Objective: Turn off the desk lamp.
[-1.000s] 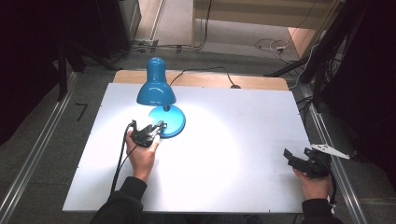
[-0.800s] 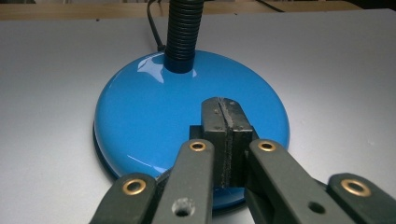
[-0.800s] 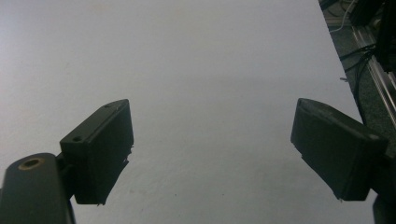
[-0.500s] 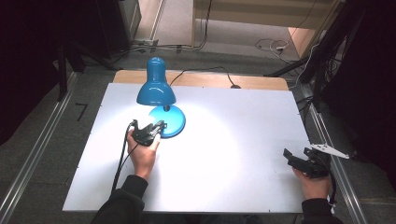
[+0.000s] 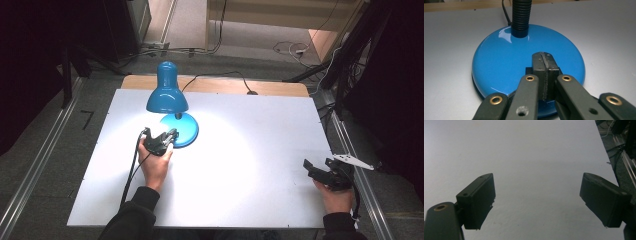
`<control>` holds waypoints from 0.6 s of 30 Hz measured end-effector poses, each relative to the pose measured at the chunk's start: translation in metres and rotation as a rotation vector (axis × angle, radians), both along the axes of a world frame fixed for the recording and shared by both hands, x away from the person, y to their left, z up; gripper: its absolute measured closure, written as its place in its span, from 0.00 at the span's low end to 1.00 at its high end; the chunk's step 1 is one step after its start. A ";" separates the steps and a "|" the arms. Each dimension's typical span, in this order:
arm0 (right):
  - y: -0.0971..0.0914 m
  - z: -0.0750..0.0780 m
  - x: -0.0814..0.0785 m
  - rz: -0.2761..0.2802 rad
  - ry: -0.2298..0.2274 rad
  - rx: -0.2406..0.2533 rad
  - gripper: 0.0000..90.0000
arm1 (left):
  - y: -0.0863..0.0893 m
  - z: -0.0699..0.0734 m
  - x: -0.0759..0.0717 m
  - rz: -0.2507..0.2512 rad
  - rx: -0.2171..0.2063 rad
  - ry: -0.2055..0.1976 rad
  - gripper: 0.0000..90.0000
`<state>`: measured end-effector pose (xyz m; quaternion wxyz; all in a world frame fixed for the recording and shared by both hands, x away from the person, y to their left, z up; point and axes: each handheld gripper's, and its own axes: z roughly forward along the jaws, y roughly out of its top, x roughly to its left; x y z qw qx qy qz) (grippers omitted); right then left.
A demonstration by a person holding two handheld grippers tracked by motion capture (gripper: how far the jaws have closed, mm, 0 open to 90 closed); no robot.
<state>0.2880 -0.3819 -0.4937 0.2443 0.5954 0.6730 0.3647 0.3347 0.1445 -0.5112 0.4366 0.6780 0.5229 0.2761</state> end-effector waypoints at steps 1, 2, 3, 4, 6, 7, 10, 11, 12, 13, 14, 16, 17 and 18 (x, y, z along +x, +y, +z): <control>0.000 0.000 0.000 0.001 -0.002 -0.002 0.13 | 0.000 0.000 0.000 0.000 0.007 0.000 1.00; 0.000 0.000 0.000 0.001 -0.002 0.000 0.13 | -0.001 0.000 0.000 0.000 0.011 0.000 1.00; 0.000 0.000 0.000 0.002 -0.003 -0.002 0.13 | -0.001 0.001 0.000 0.001 0.015 0.000 1.00; 0.001 0.000 0.000 0.002 -0.003 -0.002 0.13 | -0.001 0.001 0.000 0.001 0.019 0.001 1.00; 0.001 0.000 0.000 0.003 0.001 -0.003 0.13 | -0.002 0.001 0.001 0.004 0.017 0.001 1.00; 0.002 0.000 0.001 0.005 -0.001 -0.005 0.13 | -0.002 0.001 0.001 0.007 0.017 0.001 1.00; 0.003 0.000 0.001 0.007 -0.001 -0.004 0.13 | -0.002 0.000 0.002 0.010 0.016 -0.004 1.00; 0.003 0.000 0.001 0.007 0.000 -0.005 0.13 | -0.003 -0.001 0.003 0.016 0.021 -0.007 1.00; 0.003 0.000 0.001 0.007 0.000 -0.004 0.13 | -0.003 -0.002 0.004 0.023 0.026 -0.011 1.00; 0.003 0.000 0.001 0.006 0.001 -0.004 0.13 | -0.003 -0.001 0.005 0.029 0.033 -0.011 1.00; 0.003 0.001 0.001 0.006 0.002 -0.003 0.13 | -0.004 -0.001 0.006 0.025 0.035 -0.013 1.00; 0.003 0.000 0.001 0.007 0.000 -0.003 0.13 | -0.003 -0.001 0.007 0.034 0.015 -0.008 1.00; 0.003 0.000 0.001 0.006 -0.001 -0.003 0.13 | -0.001 -0.001 0.008 0.038 -0.007 0.001 1.00; 0.002 0.000 0.001 0.005 0.002 -0.002 0.13 | 0.000 -0.001 0.009 0.041 -0.031 0.005 1.00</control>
